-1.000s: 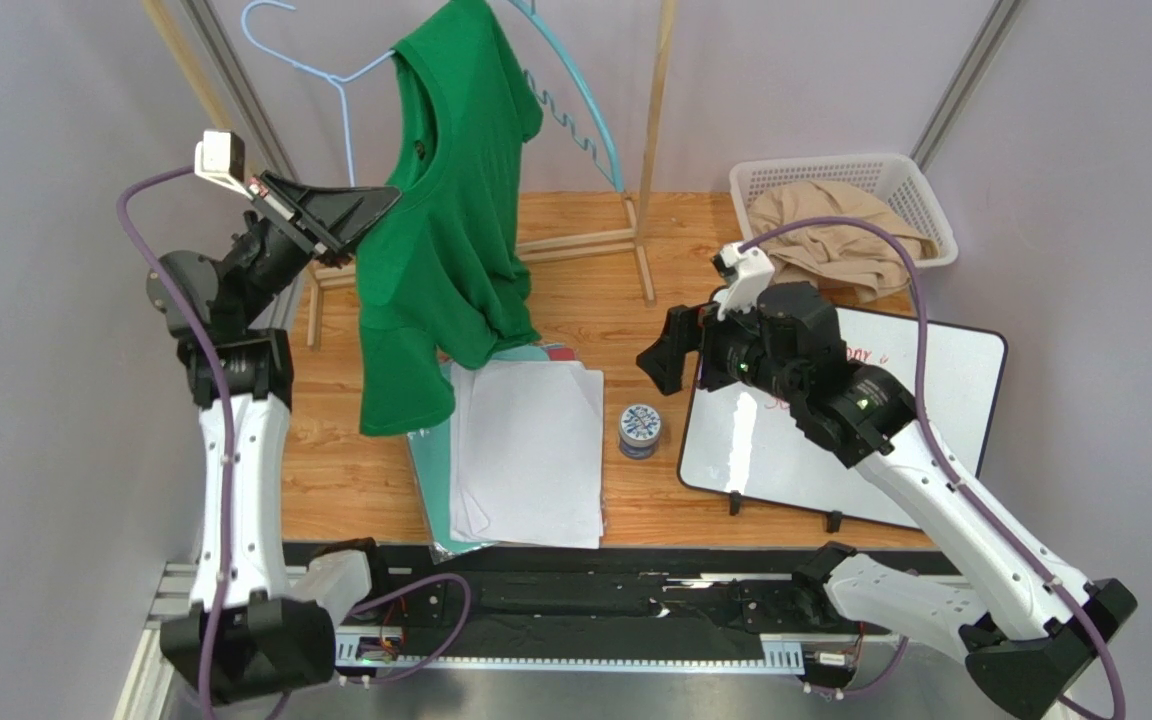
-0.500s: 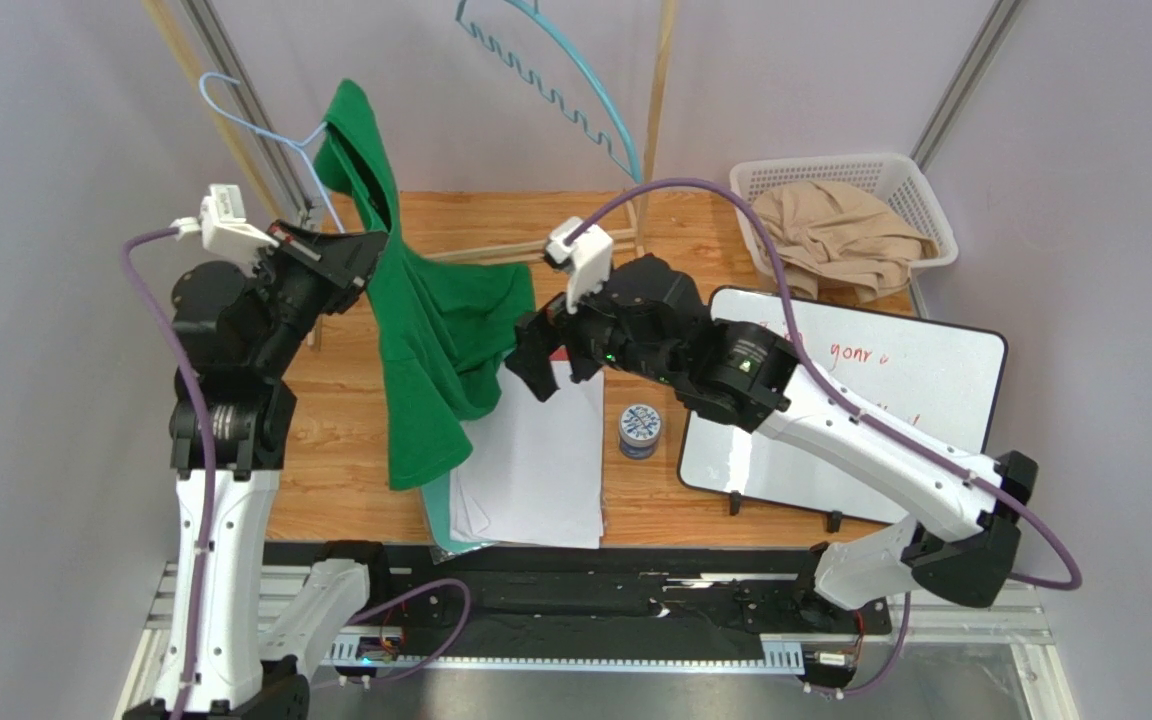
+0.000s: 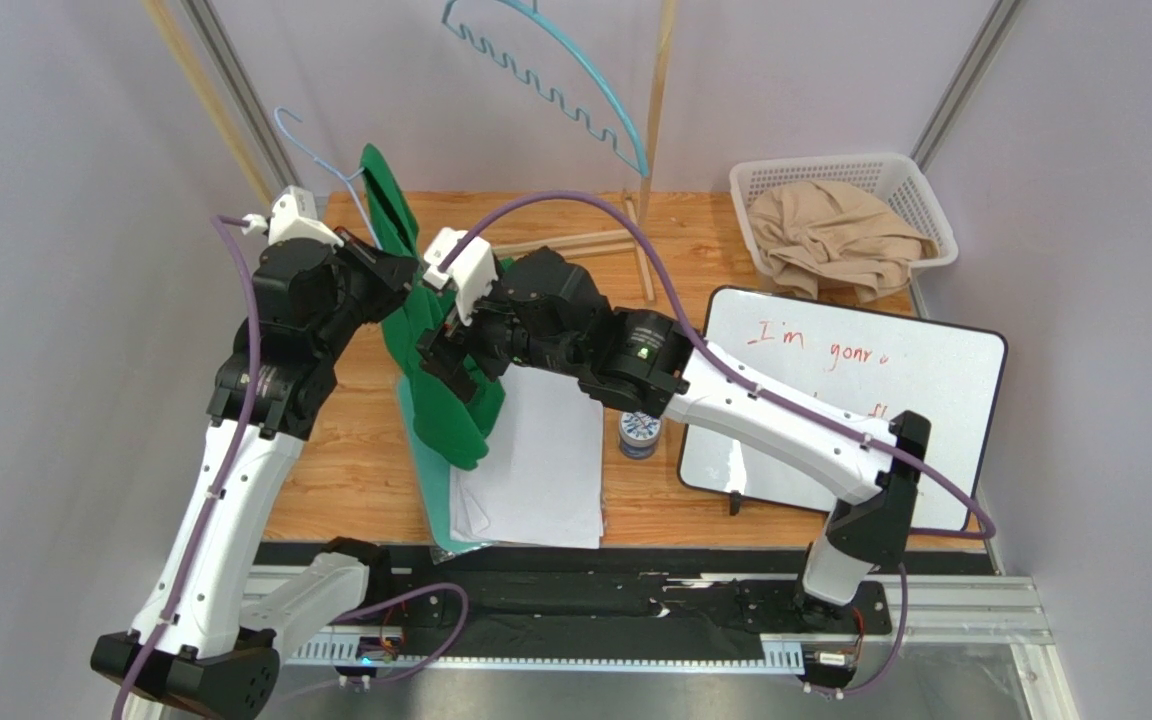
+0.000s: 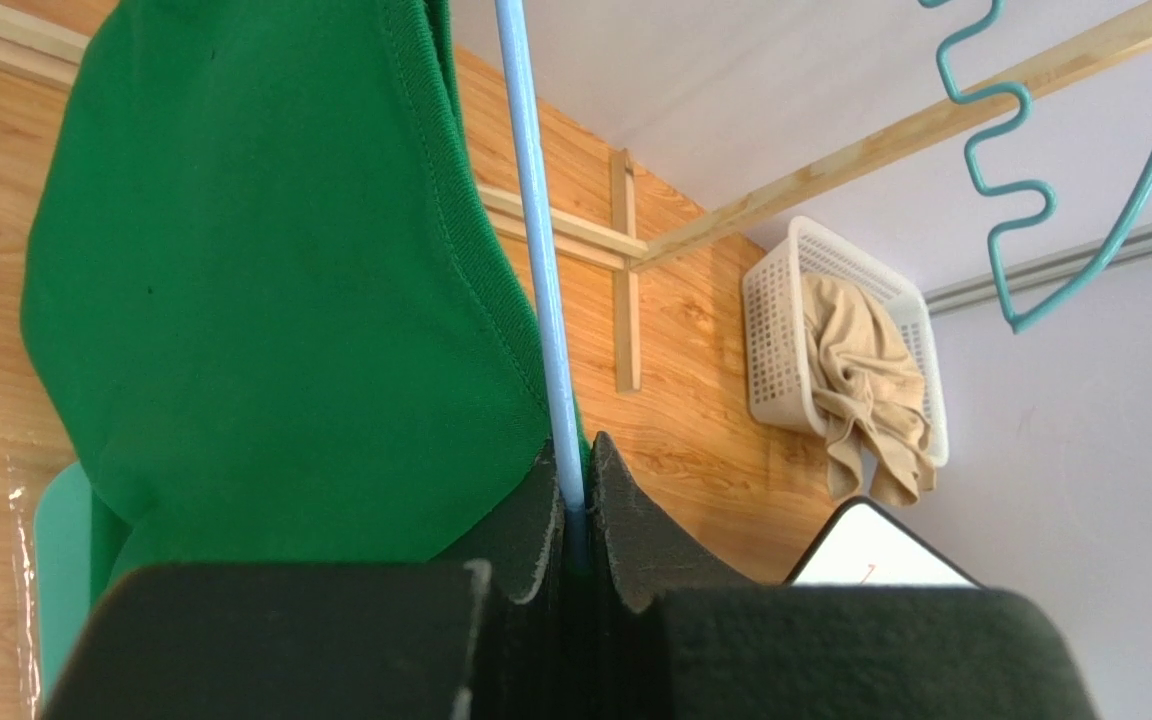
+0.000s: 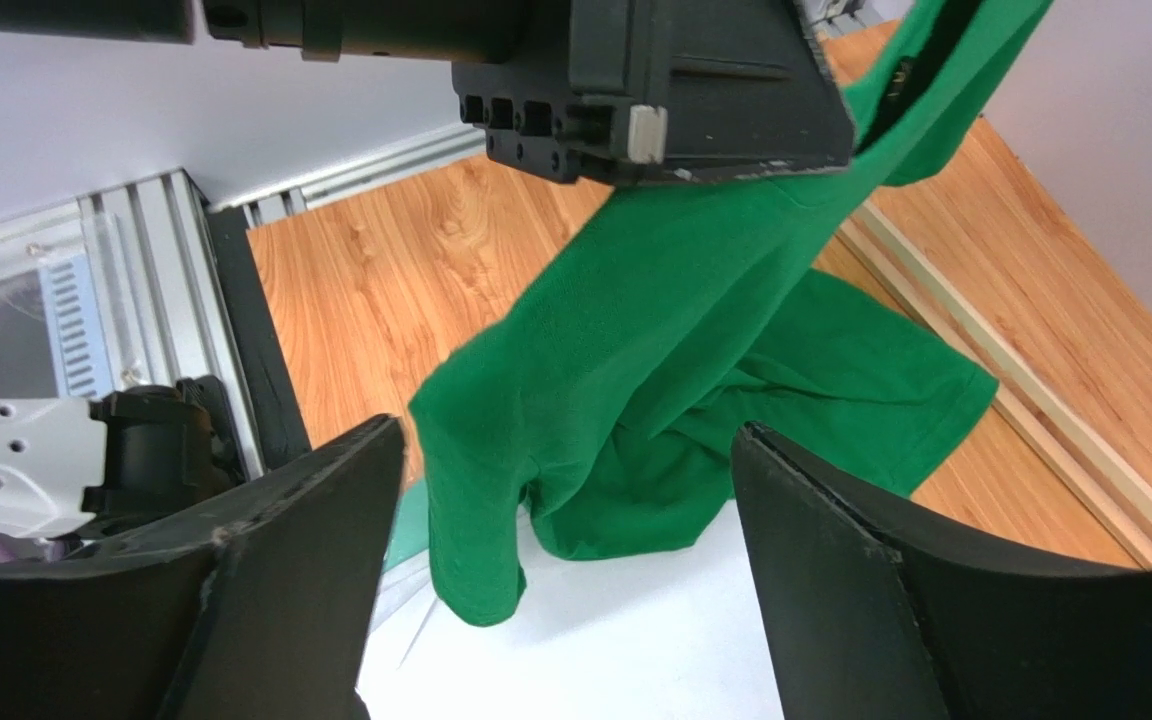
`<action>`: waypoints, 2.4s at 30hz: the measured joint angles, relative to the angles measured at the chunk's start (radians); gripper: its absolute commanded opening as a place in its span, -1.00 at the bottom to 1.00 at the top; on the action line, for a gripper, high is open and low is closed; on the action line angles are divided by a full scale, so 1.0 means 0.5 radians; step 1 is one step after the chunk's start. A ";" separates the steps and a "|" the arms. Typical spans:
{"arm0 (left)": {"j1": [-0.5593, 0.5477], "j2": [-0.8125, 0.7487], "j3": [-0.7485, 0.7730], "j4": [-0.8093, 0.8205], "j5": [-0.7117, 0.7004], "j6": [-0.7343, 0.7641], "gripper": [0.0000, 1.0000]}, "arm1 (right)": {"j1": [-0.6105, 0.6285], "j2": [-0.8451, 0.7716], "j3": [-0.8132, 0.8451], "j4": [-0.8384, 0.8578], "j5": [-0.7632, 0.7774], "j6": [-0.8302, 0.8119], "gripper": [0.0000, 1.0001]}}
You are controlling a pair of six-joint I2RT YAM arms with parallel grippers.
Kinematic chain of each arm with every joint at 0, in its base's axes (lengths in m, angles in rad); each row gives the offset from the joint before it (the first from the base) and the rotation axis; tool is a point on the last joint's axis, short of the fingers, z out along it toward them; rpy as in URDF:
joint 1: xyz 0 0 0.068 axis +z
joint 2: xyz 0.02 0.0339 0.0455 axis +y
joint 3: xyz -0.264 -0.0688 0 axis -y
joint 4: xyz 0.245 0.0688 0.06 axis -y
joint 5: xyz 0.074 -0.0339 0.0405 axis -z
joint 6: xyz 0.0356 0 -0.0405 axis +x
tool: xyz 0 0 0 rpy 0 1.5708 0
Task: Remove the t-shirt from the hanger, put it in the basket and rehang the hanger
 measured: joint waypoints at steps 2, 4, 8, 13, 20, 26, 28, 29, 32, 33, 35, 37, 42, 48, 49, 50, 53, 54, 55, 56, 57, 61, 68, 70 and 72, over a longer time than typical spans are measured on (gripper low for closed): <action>-0.041 0.002 0.000 0.001 -0.037 0.018 -1.00 | -0.001 0.053 0.020 -0.003 -0.027 -0.032 0.51; -0.076 0.002 0.000 0.002 -0.057 0.034 -1.00 | -0.001 0.090 0.035 -0.006 -0.050 -0.054 0.40; -0.146 0.002 -0.002 0.015 -0.087 0.059 -1.00 | -0.001 0.149 0.076 -0.006 -0.076 -0.082 0.28; -0.300 0.002 -0.021 0.050 -0.174 0.092 -1.00 | -0.001 0.152 0.076 -0.002 -0.048 -0.108 0.11; -0.511 0.027 -0.024 0.090 -0.389 0.108 -1.00 | 0.013 0.126 -0.082 0.169 0.164 -0.140 -0.45; -0.597 0.119 -0.024 0.121 -0.548 0.114 -1.00 | 0.022 0.014 -0.363 0.366 0.432 -0.159 -1.00; -0.603 0.130 -0.024 0.140 -0.586 0.093 -1.00 | 0.018 -0.010 -0.432 0.448 0.550 -0.159 -1.00; -0.606 0.130 -0.024 0.162 -0.594 0.086 -0.96 | 0.017 -0.017 -0.462 0.500 0.588 -0.162 -1.00; -0.610 0.130 -0.026 0.219 -0.581 0.088 -0.44 | 0.033 -0.046 -0.569 0.683 0.697 -0.187 -1.00; -0.613 0.129 -0.031 0.234 -0.570 0.093 -0.29 | 0.039 -0.060 -0.610 0.742 0.736 -0.199 -1.00; -0.623 0.114 -0.044 0.238 -0.535 0.127 0.09 | 0.036 -0.090 -0.688 0.840 0.811 -0.231 -1.00; -0.640 0.088 -0.061 0.240 -0.514 0.145 0.30 | 0.021 -0.122 -0.777 0.931 0.874 -0.268 -1.00; -0.651 0.029 -0.063 0.194 -0.585 0.129 0.46 | -0.001 -0.162 -0.984 1.164 0.923 -0.436 -1.00; -0.651 -0.037 -0.021 -0.034 -0.758 0.091 0.47 | -0.001 -0.173 -1.132 1.372 0.968 -0.705 -1.00; -0.650 -0.057 -0.012 -0.087 -0.788 0.076 0.47 | -0.001 -0.185 -1.167 1.421 0.968 -0.753 -1.00; -0.645 -0.077 0.002 -0.146 -0.808 0.063 0.47 | -0.001 -0.203 -1.204 1.456 0.961 -0.799 -1.00; -0.552 -0.092 0.081 -0.327 -0.796 -0.003 0.43 | -0.006 -0.278 -1.312 1.530 0.932 -0.887 -1.00; -0.494 -0.075 0.110 -0.375 -0.765 -0.022 0.41 | -0.010 -0.301 -1.336 1.548 0.921 -0.901 -1.00; -0.417 -0.049 0.135 -0.417 -0.690 -0.052 0.40 | -0.013 -0.320 -1.354 1.568 0.908 -0.908 -1.00; -0.349 -0.042 0.137 -0.424 -0.677 -0.060 0.40 | -0.016 -0.338 -1.369 1.585 0.895 -0.909 -1.00; -0.282 -0.014 0.138 -0.431 -0.623 -0.072 0.40 | -0.019 -0.352 -1.380 1.601 0.877 -0.908 -1.00; -0.111 0.146 0.128 -0.394 -0.362 -0.145 0.33 | -0.027 -0.386 -1.393 1.614 0.819 -0.906 -1.00; -0.076 0.494 0.115 -0.151 0.015 -0.279 0.26 | -0.027 -0.413 -1.398 1.604 0.755 -0.900 -1.00; -0.074 0.569 0.133 -0.110 0.056 -0.314 0.14 | -0.029 -0.433 -1.422 1.598 0.739 -0.893 -1.00; -0.072 0.623 0.139 -0.060 0.082 -0.352 0.07 | -0.029 -0.452 -1.440 1.592 0.715 -0.891 -1.00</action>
